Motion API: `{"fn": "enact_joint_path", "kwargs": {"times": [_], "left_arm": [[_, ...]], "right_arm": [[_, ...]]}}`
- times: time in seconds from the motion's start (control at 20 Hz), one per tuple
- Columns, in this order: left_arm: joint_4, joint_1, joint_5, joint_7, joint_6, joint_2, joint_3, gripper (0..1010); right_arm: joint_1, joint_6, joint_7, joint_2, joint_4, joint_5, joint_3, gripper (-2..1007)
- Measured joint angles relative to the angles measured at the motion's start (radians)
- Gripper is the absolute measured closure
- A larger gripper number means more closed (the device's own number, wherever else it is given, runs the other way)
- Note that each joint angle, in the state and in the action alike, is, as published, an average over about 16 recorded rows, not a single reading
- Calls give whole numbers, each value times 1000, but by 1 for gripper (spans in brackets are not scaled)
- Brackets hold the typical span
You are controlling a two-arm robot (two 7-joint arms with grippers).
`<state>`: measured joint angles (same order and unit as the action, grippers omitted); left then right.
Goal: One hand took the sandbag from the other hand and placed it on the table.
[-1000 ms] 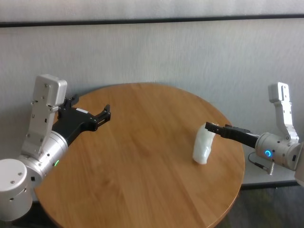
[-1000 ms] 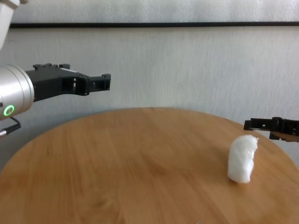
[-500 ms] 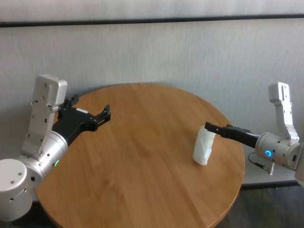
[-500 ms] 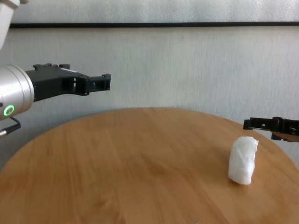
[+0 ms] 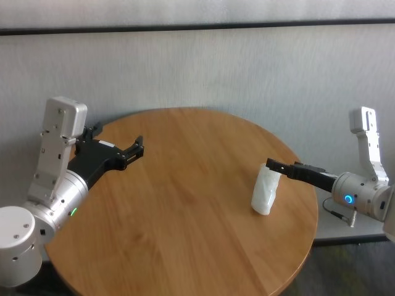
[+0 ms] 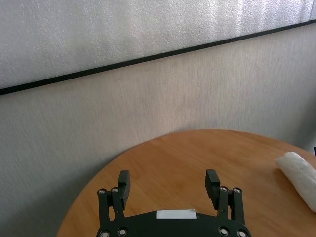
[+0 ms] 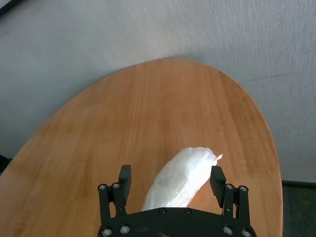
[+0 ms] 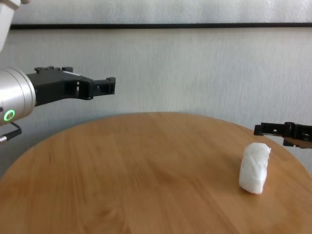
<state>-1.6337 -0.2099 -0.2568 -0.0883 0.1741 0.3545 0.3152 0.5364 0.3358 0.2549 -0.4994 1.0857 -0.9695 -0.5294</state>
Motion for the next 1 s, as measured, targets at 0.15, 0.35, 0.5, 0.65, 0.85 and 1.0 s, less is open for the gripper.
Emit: {"fn": "enact_joint_path", "kwargs": {"times": [0.15, 0.35, 0.5, 0.65, 0.85, 1.0], "left_arm": [[0, 0, 0, 0, 0, 0, 0, 9], [0, 0, 0, 0, 0, 0, 0, 9], [0, 0, 0, 0, 0, 0, 0, 9], [0, 0, 0, 0, 0, 0, 0, 9], [0, 0, 0, 0, 0, 0, 0, 9], [0, 0, 0, 0, 0, 0, 0, 9]], "right_arm": [[0, 0, 0, 0, 0, 0, 0, 4], [-1, 0, 2, 1, 1, 3, 1, 4], [-2, 0, 5, 1, 4, 8, 2, 4], [-2, 0, 10, 2, 7, 16, 3, 4], [-1, -4, 22, 5, 11, 34, 3, 4], [4, -8, 32, 10, 14, 52, 1, 4]]}}
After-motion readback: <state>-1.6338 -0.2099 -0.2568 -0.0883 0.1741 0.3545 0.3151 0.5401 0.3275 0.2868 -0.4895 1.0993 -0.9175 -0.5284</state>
